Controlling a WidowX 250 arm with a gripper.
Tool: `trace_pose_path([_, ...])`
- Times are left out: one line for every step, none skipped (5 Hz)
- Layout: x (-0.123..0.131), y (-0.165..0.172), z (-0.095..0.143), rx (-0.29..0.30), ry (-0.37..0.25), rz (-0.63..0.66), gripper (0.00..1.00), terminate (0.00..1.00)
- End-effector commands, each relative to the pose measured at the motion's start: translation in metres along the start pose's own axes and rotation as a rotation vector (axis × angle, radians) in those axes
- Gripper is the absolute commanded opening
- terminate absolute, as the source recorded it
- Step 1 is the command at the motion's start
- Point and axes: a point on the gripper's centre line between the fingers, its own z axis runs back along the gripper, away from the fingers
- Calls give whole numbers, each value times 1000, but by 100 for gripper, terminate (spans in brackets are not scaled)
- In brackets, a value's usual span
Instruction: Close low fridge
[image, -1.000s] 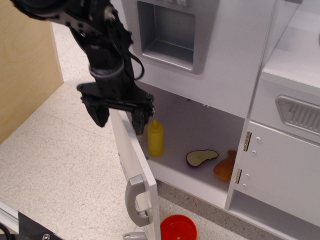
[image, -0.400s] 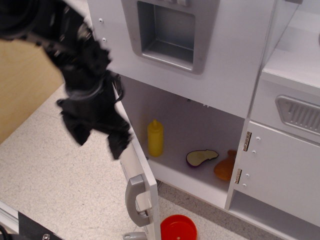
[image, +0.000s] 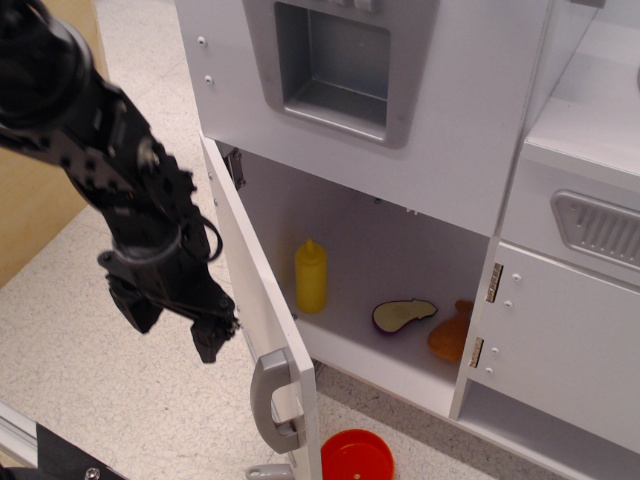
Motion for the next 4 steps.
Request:
trace_pose_path([16, -15, -27, -21, -6, 47, 100, 0])
trace_pose_path([25, -27, -35, -34, -7, 60, 100, 0])
trace_pose_path([35, -41, -39, -49, 5, 85, 100, 0])
trace_pose_path([48, -57, -44, -75, 14, 122, 100, 0])
